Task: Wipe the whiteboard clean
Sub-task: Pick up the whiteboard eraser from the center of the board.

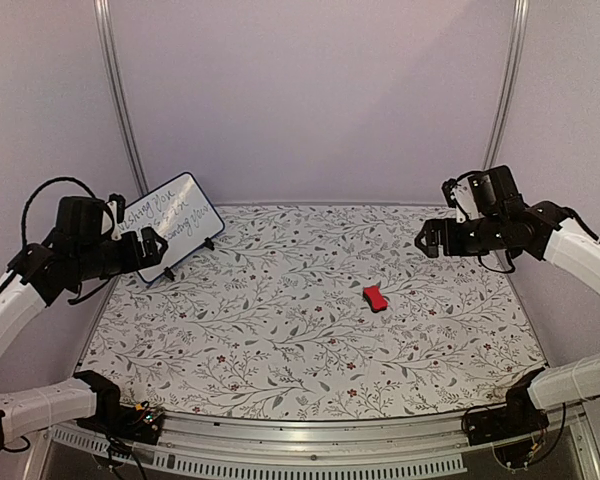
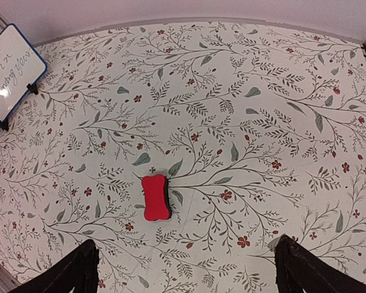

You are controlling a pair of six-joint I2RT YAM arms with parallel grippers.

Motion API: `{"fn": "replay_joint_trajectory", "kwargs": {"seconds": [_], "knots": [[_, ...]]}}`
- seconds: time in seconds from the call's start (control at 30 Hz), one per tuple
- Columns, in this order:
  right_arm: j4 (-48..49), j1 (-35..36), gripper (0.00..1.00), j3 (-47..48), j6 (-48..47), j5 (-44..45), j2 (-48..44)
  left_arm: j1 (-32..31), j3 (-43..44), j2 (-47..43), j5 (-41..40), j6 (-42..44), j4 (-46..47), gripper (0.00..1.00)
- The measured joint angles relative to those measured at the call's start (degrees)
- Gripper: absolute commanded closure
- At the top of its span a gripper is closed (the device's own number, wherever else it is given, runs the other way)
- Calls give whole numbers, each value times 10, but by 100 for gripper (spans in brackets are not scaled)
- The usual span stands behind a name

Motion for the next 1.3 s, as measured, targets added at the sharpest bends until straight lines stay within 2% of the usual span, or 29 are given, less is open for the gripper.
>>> {"fn": "replay_joint_trajectory", "kwargs": {"seconds": [0.3,0.63,0.9,1.3], "knots": [[16,0,1,-12,9,10,13,0,-2,2,-6,-3,10,0],[71,4,1,-33,20,-76,30,0,-30,9,-8,-10,25,0],[59,72,1,39,7,-26,159,0,-30,16,-8,-12,30,0],[47,80,3,80,-8,-1,274,0,-40,15,-4,-21,43,0]]}}
